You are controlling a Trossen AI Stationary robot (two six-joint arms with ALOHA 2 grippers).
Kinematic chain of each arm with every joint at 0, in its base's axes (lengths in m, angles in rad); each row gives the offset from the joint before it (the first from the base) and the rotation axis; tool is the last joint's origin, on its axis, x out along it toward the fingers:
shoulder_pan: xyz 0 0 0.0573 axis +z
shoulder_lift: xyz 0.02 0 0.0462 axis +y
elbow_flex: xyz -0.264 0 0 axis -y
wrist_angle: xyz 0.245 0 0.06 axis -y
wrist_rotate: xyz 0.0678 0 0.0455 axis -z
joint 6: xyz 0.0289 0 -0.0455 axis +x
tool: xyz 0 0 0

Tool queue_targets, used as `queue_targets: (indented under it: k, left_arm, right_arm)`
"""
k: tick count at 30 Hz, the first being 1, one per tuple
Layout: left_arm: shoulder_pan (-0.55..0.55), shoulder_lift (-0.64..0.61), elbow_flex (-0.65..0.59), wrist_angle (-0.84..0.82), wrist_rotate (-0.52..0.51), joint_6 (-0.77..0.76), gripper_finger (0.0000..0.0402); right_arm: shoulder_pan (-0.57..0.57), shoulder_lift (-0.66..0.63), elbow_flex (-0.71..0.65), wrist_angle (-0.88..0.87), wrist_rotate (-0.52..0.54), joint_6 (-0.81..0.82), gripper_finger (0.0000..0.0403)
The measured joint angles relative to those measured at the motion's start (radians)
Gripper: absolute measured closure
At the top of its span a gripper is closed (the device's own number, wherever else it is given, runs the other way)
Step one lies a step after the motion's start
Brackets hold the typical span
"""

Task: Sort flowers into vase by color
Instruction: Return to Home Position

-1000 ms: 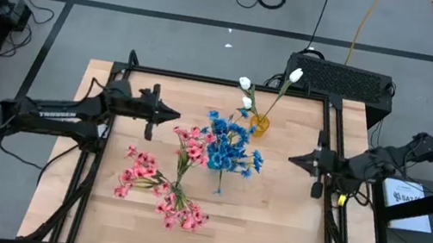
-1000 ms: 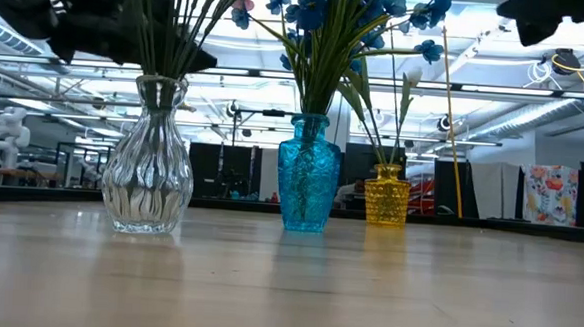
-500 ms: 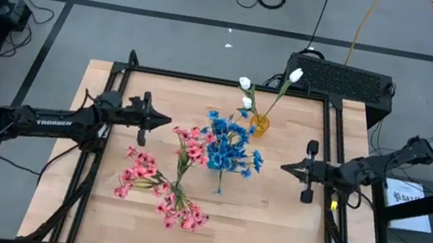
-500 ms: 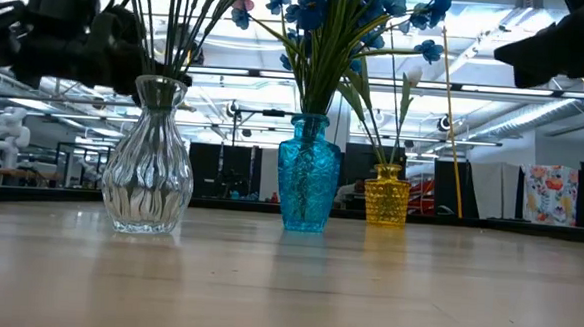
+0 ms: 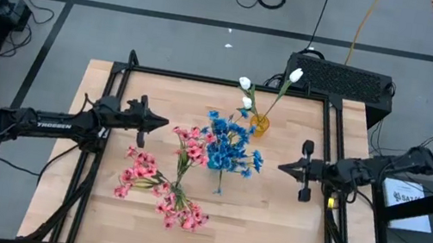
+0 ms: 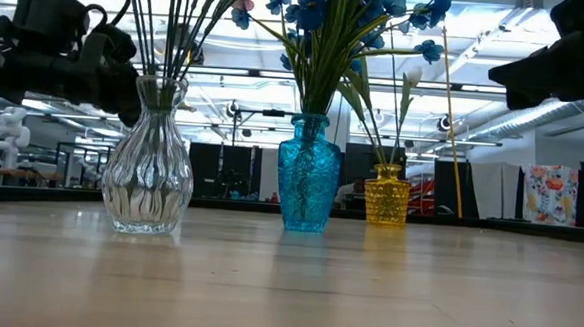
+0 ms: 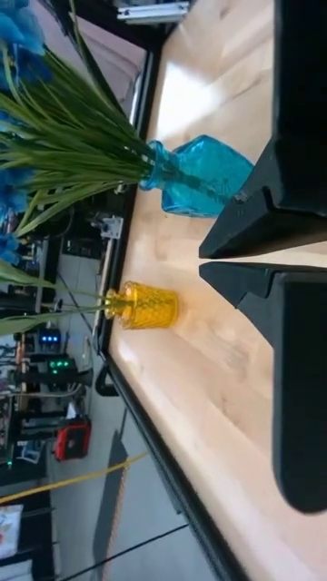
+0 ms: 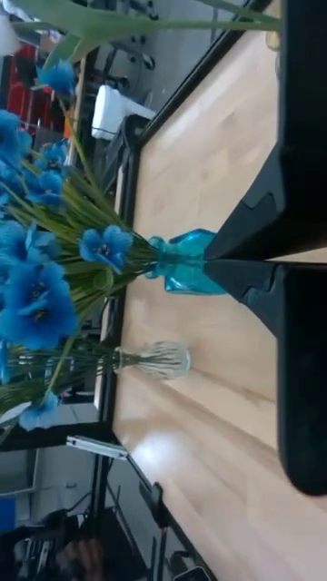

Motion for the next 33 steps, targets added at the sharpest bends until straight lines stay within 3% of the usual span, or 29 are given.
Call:
queue_targets:
  k: [7, 18, 33]
  left_arm:
    - [-0.033, 0.0, 0.0, -0.001, -0.027, -0.019, 0.0378]
    - [-0.034, 0.001, -0.001, -0.068, -0.087, -0.01, 0.0378]
    - [-0.02, 0.002, -0.002, 0.085, -0.071, 0.068, 0.0378]
  right_arm:
    - [-0.09, 0.013, -0.063, 0.135, -0.11, 0.002, 0.0403]
    - [-0.184, 0.014, -0.094, 0.163, -0.212, 0.063, 0.0403]
    - [-0.265, 0.018, -0.111, 0.22, -0.328, 0.056, 0.0403]
